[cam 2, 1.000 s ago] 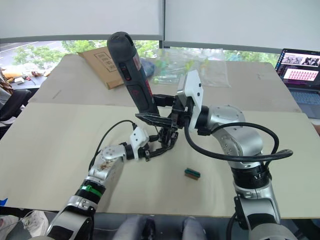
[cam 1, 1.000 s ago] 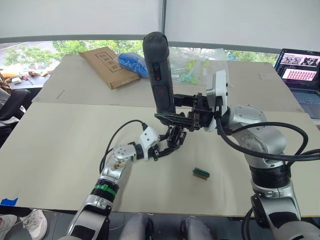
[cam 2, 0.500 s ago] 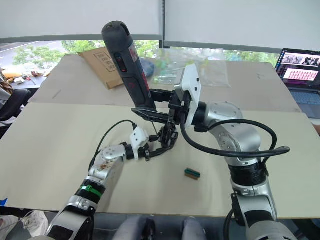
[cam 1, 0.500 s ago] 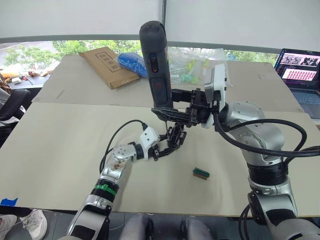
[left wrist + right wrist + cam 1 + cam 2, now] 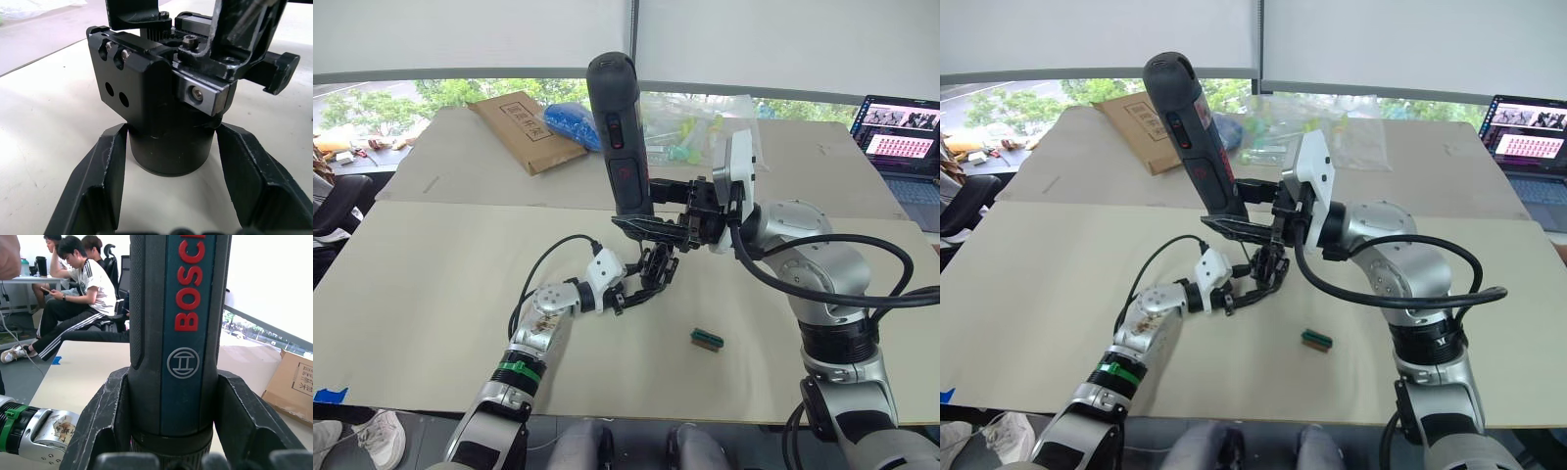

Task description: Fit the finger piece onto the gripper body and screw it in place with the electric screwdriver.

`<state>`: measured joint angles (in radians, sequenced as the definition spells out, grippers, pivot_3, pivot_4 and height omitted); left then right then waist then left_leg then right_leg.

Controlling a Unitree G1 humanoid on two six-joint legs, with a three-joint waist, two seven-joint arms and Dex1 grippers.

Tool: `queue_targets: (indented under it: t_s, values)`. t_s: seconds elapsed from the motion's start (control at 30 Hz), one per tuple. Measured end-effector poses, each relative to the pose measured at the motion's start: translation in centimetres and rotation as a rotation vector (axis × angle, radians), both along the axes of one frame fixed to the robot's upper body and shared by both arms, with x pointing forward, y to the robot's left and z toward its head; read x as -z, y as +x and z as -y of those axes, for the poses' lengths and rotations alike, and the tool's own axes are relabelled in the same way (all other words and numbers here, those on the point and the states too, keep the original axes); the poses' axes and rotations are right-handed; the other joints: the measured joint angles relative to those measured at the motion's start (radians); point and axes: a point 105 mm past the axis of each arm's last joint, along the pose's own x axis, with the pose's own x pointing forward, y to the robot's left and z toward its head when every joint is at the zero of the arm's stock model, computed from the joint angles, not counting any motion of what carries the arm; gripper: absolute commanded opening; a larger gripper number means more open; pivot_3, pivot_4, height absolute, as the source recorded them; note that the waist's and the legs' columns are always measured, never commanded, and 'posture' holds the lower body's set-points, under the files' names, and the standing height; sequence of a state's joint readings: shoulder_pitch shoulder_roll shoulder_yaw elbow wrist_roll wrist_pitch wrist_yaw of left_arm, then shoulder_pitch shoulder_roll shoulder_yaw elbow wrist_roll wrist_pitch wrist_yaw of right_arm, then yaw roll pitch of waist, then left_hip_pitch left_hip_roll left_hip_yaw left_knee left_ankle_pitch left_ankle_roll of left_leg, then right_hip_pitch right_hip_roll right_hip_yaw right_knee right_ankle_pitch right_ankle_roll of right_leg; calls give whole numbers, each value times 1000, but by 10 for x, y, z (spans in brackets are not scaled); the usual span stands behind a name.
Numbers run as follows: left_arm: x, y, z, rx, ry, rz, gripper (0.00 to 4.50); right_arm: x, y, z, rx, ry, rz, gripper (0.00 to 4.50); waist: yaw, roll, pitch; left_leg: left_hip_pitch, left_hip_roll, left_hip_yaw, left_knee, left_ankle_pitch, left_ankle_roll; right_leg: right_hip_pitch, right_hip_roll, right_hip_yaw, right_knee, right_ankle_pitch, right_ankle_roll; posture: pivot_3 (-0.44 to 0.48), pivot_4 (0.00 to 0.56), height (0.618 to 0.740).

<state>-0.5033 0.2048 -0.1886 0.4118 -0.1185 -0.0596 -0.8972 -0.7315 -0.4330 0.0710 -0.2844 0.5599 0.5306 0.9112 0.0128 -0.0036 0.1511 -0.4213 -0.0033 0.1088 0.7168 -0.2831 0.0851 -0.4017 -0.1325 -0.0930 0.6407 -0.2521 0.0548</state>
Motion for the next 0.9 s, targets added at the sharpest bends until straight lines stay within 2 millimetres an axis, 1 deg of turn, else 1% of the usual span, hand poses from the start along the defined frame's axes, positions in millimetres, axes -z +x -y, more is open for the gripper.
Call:
queue_targets:
  t_s: [0.37, 0.5, 0.63, 0.9]
  values:
    - [0, 0, 0, 0, 0, 0, 2267, 1, 0, 0, 1, -4, -2, 1952, 0, 0, 0, 0, 0, 0, 0, 0, 0, 0, 0, 0, 0, 0, 0, 0, 150, 740]
    - [0, 0, 0, 0, 0, 0, 2267, 3, 2, 0, 5, -12, -8, 1952, 0, 0, 0, 0, 0, 0, 0, 0, 0, 0, 0, 0, 0, 0, 0, 0, 150, 740]
    - [0, 0, 0, 0, 1, 0, 2267, 10, 3, 0, 5, -25, -27, 1952, 0, 0, 0, 0, 0, 0, 0, 0, 0, 0, 0, 0, 0, 0, 0, 0, 150, 740]
    - [0, 0, 0, 0, 1, 0, 2267, 10, 3, 0, 8, -26, -21, 1952, 0, 0, 0, 0, 0, 0, 0, 0, 0, 0, 0, 0, 0, 0, 0, 0, 150, 740]
